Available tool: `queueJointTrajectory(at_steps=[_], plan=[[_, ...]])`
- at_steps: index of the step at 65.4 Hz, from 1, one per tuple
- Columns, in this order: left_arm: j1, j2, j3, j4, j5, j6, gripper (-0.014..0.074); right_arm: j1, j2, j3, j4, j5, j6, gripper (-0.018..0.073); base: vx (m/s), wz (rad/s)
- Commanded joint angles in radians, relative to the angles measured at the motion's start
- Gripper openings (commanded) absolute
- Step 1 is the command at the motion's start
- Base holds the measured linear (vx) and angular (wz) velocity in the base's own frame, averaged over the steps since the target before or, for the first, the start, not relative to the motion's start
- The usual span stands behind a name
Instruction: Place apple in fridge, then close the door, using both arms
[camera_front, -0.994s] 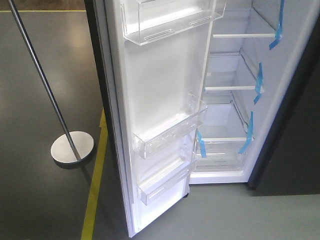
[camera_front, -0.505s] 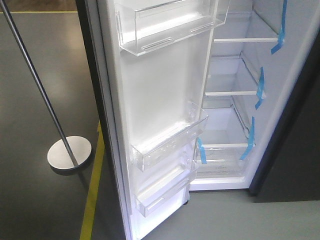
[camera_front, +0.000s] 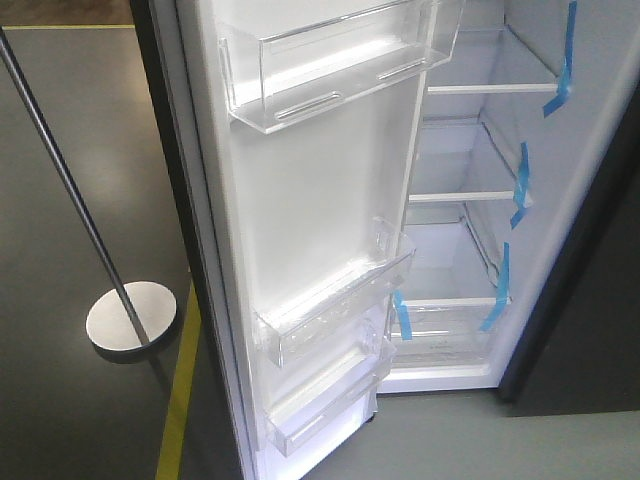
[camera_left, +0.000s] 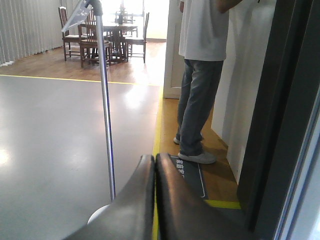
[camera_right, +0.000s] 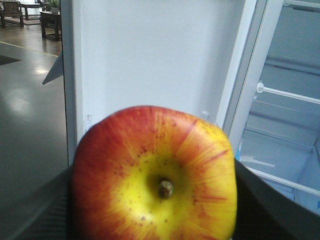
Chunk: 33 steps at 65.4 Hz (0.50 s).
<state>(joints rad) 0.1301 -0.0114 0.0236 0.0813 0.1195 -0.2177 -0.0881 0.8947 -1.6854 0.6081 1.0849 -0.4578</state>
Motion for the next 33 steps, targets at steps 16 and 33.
queueJointTrajectory(at_steps=[16, 33], plan=[[0.0, -0.015, -0.017, -0.009, -0.071, -0.005, -0.0006, -0.003, 0.005, -0.02, 0.025, -0.079, -0.004, 0.0223, 0.06, -0.03], [0.0, -0.015, -0.017, -0.009, -0.071, -0.005, -0.0006, -0.003, 0.005, -0.02, 0.025, -0.079, -0.004, 0.0223, 0.05, -0.02]])
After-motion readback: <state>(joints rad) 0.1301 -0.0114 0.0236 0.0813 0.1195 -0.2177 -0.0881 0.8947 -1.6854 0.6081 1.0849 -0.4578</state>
